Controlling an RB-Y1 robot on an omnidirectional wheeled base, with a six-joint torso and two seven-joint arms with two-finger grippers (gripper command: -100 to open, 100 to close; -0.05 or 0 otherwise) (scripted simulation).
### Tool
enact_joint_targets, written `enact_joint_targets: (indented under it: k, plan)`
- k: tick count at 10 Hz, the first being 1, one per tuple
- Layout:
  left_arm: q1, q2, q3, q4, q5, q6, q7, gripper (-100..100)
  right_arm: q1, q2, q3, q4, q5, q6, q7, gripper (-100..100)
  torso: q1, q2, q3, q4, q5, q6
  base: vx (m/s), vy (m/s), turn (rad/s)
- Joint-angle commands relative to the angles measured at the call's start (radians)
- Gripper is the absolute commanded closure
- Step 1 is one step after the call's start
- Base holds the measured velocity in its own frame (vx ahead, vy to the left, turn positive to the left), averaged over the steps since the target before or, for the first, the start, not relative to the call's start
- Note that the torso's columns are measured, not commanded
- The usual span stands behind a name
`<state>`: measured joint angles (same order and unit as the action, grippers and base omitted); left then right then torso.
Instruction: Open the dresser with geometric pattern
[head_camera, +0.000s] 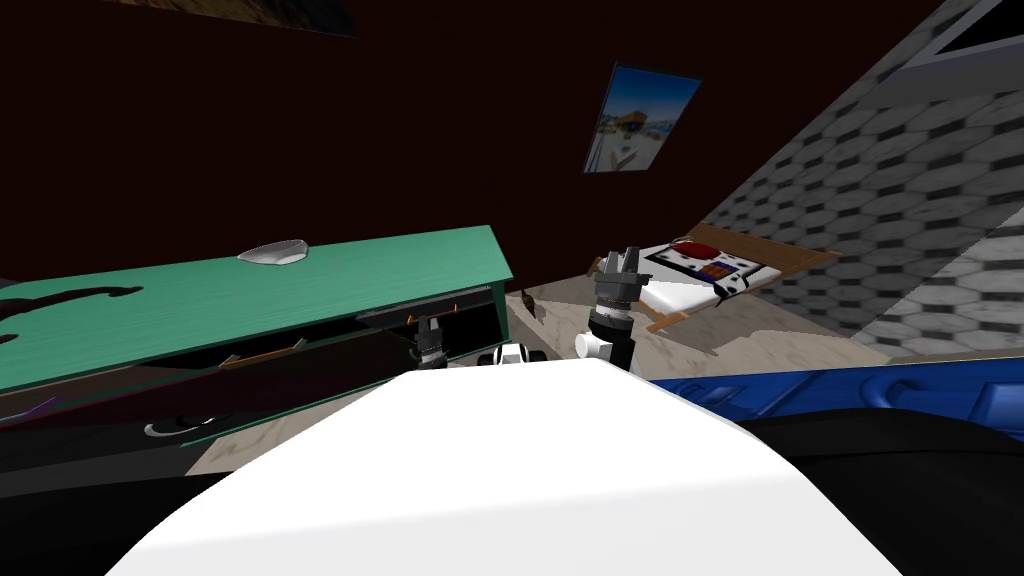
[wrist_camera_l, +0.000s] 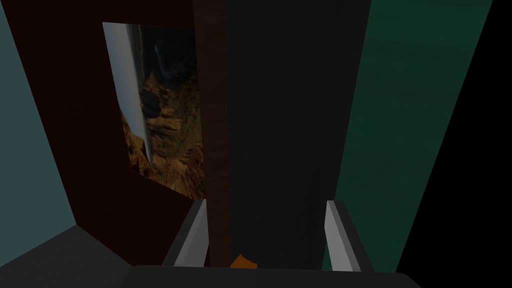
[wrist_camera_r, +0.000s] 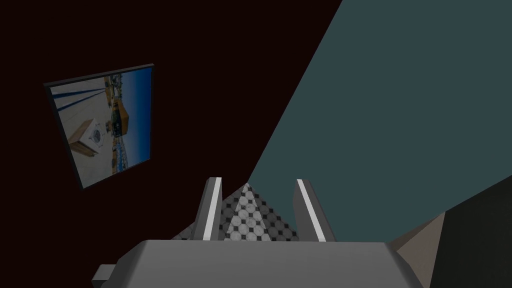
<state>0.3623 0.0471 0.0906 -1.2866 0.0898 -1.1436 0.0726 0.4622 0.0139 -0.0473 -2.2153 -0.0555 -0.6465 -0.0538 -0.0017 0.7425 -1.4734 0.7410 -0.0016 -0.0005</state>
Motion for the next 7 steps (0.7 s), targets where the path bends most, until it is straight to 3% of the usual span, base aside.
enact_joint_targets:
  k: [1,7]
  plan:
    - [0.003,-0.002,-0.002,0.012,-0.001,-0.018,0.000,100,0.000,0.000,0.000,0.000,0.000,0.000,0.000,0,0.001,-0.002,-0.001,-0.001,0.001,0.000,0.000,0.000,0.000]
    - [0.024,0.017,0.002,-0.084,0.005,0.062,0.017,100,0.000,0.000,0.000,0.000,0.000,0.000,0.000,0,-0.003,0.003,0.000,0.003,-0.004,-0.001,-0.124,-0.052,0.023]
